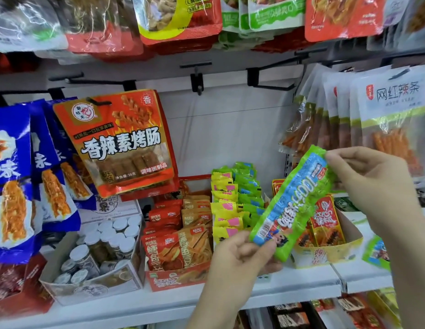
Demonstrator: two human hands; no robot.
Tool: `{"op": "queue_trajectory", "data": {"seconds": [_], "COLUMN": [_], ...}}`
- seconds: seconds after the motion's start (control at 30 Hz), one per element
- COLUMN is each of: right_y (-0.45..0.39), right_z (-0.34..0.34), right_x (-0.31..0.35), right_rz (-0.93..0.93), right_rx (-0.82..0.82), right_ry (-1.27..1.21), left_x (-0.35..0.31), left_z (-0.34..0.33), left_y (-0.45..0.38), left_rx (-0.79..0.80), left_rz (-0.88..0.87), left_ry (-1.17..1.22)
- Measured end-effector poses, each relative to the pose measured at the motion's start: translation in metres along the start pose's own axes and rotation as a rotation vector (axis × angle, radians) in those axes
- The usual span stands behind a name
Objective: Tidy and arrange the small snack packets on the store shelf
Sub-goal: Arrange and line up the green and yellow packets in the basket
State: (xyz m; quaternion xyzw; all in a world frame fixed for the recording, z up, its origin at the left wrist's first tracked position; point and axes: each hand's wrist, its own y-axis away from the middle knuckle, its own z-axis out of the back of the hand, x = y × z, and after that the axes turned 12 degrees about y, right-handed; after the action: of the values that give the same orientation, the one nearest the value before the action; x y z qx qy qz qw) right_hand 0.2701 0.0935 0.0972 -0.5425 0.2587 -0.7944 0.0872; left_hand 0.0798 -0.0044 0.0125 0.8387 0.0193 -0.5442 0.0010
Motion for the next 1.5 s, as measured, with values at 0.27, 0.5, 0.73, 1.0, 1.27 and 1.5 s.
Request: {"op": "queue_trajectory", "data": {"seconds": [0.27,0.5,0.73,1.0,1.27,1.5], "right_y": [-0.005,-0.004,0.008,0.011,0.013,0.016], "right_z": [-0.015,-0.026,-0.041,-0.045,-0.040,-0.042], "right_x": [-0.012,-0.016,-0.013,-0.012,-0.008,-0.011], "right_rz": [-0.057,-0.055,-0.082,-0.271,-0.215,-0.242], "right_rx": [-0.029,-0.001,0.159,0.438,0.343,0.345], "right_ry": [0.132,0.088,-0.332,-0.482,-0.504,-0.535], "left_x": [-0.006,-0.008,-0.022,-0.020,-0.021,-0.019], "left_z": [0.013,0.021,0.016,0.013,0.017,0.018], "left_y": [0.003,0.003,0.007,0.006,0.007,0.006], "left_rx": [-0.143,-0.078,0.126,0.001,-0.069,-0.025], "left_rz": [0.005,0.101,0.436,0.092,-0.130,-0.107], "left_ry": [-0.026,0.109,0.687,0.268,-0.054,-0.008]}}
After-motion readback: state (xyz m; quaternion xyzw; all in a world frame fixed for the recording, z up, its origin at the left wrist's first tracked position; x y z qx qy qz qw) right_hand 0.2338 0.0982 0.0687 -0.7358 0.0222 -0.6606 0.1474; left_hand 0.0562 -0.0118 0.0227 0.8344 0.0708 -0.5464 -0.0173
